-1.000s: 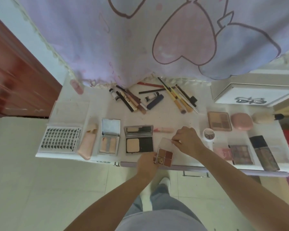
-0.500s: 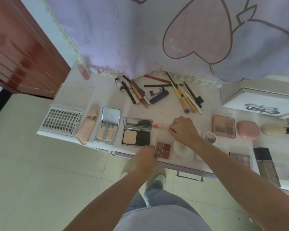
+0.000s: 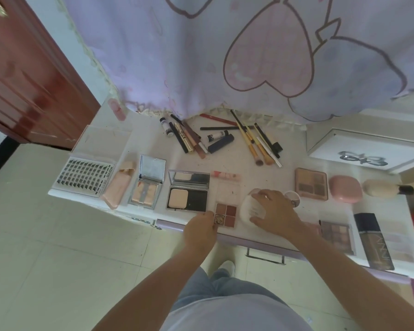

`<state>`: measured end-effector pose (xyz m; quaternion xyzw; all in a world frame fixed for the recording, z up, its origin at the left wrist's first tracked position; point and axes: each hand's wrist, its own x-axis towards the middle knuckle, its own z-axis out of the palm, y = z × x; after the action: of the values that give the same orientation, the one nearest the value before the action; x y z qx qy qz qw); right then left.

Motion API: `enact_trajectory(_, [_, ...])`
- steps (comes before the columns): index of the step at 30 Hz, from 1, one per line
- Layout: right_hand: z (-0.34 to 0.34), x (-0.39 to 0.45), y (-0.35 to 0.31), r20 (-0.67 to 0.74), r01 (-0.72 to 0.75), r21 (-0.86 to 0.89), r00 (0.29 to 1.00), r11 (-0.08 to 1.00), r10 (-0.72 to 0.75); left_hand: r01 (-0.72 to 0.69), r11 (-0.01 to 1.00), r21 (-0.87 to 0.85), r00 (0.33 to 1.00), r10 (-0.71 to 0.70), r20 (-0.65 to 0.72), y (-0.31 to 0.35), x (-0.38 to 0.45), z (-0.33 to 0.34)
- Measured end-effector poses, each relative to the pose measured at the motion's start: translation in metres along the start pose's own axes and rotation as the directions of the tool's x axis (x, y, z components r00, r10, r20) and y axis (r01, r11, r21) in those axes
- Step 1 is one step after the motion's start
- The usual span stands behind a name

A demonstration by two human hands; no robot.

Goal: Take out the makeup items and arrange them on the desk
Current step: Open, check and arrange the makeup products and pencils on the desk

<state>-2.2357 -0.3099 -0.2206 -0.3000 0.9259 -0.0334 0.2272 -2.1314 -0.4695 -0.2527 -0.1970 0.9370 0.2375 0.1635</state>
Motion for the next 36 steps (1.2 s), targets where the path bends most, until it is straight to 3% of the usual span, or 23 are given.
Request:
enact_trajectory(9, [0.000, 0.013, 0.003, 0.167, -0.102, 0.113, 0.982, 0.988, 0.082, -0.027, 1.000, 0.005, 0.998, 0.027, -0.050, 0.002, -0.009, -0.007])
enact_trajectory(14, [-0.008, 0.013, 0.000, 0.136, -0.206, 0.339, 0.976, 0.918, 0.169, -0.053, 0.998, 0.025, 0.997, 0.054, -0.060, 0.003, -0.010, -0.017])
enact_trajectory(18, [-0.015, 0.011, 0.008, 0.017, -0.215, 0.502, 0.971, 0.838, 0.239, -0.119, 0.993, -0.011, 0.992, 0.119, -0.038, 0.013, -0.008, -0.027])
enact_trajectory(22, [-0.029, 0.006, 0.013, 0.001, -0.237, 0.767, 0.929, 0.596, 0.369, -0.252, 0.964, -0.089, 0.965, 0.258, 0.051, 0.037, 0.000, -0.036])
enact_trajectory(27, [-0.063, -0.002, 0.007, 0.061, -0.157, 0.961, 0.923, 0.228, 0.379, -0.401, 0.916, -0.036, 0.912, 0.395, -0.110, 0.060, 0.016, -0.046])
enact_trajectory(30, [-0.092, -0.007, 0.001, 0.086, -0.144, 0.981, 0.922, 0.130, 0.377, -0.542, 0.837, 0.071, 0.786, 0.535, -0.309, 0.071, 0.027, -0.068])
enact_trajectory(32, [-0.109, -0.008, -0.003, 0.126, -0.194, 0.969, 0.918, 0.150, 0.376, -0.609, 0.777, 0.160, 0.676, 0.614, -0.408, 0.074, 0.036, -0.081])
enact_trajectory(36, [-0.143, -0.004, -0.011, 0.150, -0.239, 0.953, 0.907, 0.188, 0.394, -0.678, 0.710, 0.187, 0.564, 0.667, -0.486, 0.087, 0.040, -0.122])
